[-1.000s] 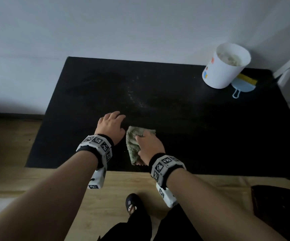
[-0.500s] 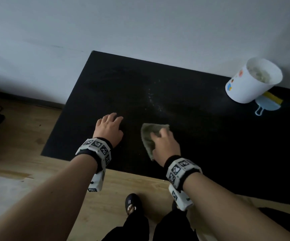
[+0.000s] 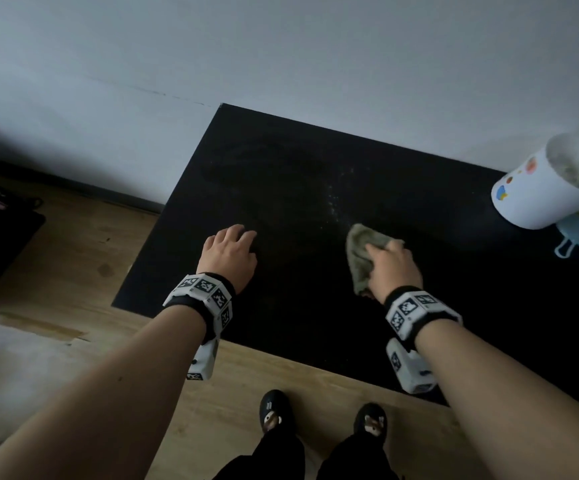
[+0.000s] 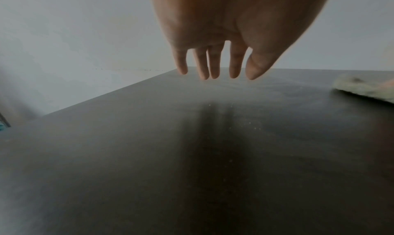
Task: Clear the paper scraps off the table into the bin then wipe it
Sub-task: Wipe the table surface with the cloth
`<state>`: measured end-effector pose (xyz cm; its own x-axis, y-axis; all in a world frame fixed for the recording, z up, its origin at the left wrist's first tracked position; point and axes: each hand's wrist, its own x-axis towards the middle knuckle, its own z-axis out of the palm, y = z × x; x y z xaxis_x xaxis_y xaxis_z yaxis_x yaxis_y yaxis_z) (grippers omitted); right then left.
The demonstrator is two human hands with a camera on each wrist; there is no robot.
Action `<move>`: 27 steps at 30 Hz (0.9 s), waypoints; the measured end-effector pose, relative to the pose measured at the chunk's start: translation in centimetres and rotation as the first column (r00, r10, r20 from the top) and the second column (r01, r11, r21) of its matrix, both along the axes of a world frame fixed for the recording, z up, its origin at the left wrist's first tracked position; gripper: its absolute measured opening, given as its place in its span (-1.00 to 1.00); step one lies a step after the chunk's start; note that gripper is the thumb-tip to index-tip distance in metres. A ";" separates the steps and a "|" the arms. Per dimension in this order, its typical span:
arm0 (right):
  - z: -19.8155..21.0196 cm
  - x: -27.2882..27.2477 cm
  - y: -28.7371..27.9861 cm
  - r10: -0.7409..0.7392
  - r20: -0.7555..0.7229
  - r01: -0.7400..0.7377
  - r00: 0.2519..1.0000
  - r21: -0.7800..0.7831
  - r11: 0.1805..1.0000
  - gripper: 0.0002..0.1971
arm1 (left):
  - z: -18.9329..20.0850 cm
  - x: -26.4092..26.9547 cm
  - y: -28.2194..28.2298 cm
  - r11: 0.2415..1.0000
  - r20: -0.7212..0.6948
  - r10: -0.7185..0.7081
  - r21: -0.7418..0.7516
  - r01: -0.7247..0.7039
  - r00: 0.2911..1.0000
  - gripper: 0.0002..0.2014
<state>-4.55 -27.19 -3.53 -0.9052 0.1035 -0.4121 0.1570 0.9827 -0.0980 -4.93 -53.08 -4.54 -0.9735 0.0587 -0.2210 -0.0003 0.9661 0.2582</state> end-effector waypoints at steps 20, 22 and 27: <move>-0.6 -4.2 3.5 -0.027 0.016 0.028 1.000 -0.066 0.997 -0.49 | 0.1 -5.6 7.9 0.986 0.056 -0.164 -0.016 0.165 0.985 -0.48; -0.4 -5.0 7.3 -0.167 0.001 0.167 0.986 -0.025 0.986 -0.53 | 0.4 -6.7 9.1 0.985 0.057 -0.170 -0.012 0.171 0.984 -0.48; -0.5 -6.4 10.1 -0.301 0.021 0.301 0.954 0.003 0.954 -0.63 | 1.0 -8.7 9.9 0.989 0.049 -0.145 -0.011 0.146 0.988 -0.48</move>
